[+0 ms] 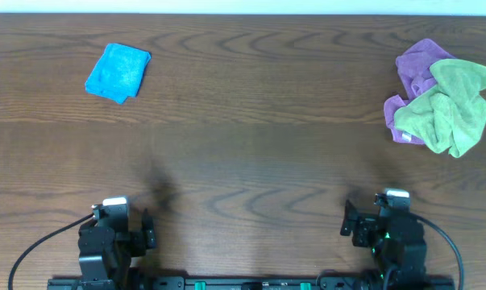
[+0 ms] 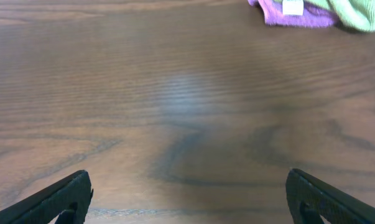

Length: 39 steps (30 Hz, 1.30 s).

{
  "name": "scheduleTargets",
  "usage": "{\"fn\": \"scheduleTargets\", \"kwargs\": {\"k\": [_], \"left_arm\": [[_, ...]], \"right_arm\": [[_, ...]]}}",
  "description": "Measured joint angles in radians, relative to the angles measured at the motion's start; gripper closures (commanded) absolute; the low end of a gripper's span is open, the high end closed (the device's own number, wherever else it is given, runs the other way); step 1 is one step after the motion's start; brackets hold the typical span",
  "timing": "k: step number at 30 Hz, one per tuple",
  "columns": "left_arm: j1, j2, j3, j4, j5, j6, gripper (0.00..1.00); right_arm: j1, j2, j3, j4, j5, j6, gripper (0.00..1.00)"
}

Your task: Fold the cloth

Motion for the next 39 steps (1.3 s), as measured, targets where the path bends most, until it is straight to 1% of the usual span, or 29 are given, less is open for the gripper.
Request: {"fn": "scheduleTargets", "kwargs": {"k": [5, 12, 39], "left_arm": [[0.000, 0.000, 0.000, 0.000, 0.000, 0.000, 0.05], [0.000, 0.000, 0.000, 0.000, 0.000, 0.000, 0.05], [0.000, 0.000, 0.000, 0.000, 0.000, 0.000, 0.05]], "right_arm": [[-0.044, -0.045, -0.005, -0.009, -0.023, -0.059, 0.01], [-0.049, -0.063, -0.044, -0.008, -0.058, -0.100, 0.01], [-0.049, -0.068, -0.048, -0.006, -0.072, -0.104, 0.01]]}}
